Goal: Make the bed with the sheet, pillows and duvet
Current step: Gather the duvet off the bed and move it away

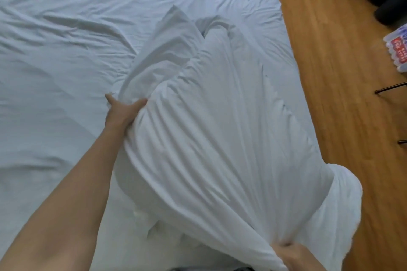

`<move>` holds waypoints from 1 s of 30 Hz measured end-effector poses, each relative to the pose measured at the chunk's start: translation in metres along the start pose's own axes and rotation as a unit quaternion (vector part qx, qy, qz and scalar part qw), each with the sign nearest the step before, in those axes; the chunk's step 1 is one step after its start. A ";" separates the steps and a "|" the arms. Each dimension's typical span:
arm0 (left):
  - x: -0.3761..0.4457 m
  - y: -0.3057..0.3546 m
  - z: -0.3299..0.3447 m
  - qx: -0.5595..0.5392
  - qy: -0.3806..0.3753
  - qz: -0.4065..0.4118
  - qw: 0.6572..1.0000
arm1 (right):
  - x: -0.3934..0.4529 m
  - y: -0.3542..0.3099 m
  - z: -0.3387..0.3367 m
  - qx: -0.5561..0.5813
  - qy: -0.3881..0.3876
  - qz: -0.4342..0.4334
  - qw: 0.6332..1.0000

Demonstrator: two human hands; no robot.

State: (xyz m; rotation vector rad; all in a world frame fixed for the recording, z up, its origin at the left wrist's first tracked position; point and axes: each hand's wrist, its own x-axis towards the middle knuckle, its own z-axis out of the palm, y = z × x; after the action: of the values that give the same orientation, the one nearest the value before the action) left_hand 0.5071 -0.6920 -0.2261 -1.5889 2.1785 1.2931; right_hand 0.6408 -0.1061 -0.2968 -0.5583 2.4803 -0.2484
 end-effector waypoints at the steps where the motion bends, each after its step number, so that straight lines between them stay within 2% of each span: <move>1: -0.005 0.006 0.006 -0.026 -0.028 0.023 0.999 | -0.004 0.012 0.007 -0.005 -0.003 -0.082 0.997; 2: -0.015 0.013 0.014 -0.028 -0.045 0.054 0.997 | -0.010 0.005 -0.005 0.032 0.024 -0.139 0.990; 4: -0.044 0.027 0.029 0.026 -0.070 0.132 0.988 | 0.001 -0.065 -0.091 0.074 0.060 -0.063 0.993; 6: -0.078 0.039 0.042 0.092 -0.090 0.199 0.972 | 0.012 -0.117 -0.135 0.135 0.078 -0.086 0.984; 8: -0.111 0.042 0.047 0.128 -0.094 0.263 0.952 | 0.016 -0.138 -0.160 0.189 0.153 -0.087 0.966; 13: -0.205 0.036 0.051 0.085 -0.094 0.343 0.931 | 0.081 -0.181 -0.242 0.139 0.327 -0.108 0.928; 15: -0.243 0.032 0.056 0.086 -0.101 0.362 0.923 | 0.103 -0.205 -0.273 0.106 0.349 -0.127 0.922; 17: -0.281 0.027 0.066 0.089 -0.121 0.387 0.910 | 0.120 -0.225 -0.298 0.079 0.299 -0.118 0.944; 20: -0.337 0.019 0.091 0.098 -0.160 0.437 0.880 | 0.142 -0.240 -0.314 0.005 0.150 -0.045 0.988; 22: -0.376 0.015 0.112 0.096 -0.201 0.464 0.857 | 0.151 -0.233 -0.309 -0.058 0.077 0.002 0.995; 25: -0.424 0.009 0.142 0.124 -0.261 0.480 0.828 | 0.143 -0.192 -0.290 -0.129 0.056 0.053 0.989; 30: -0.474 -0.029 0.177 0.244 -0.383 0.507 0.732 | 0.079 -0.081 -0.266 -0.085 0.003 0.117 0.989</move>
State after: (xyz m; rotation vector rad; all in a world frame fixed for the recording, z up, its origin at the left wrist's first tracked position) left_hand 0.6723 -0.2347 -0.0830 0.4486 2.3946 1.0370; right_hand 0.4557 -0.2000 -0.0957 -0.3283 2.5597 0.0531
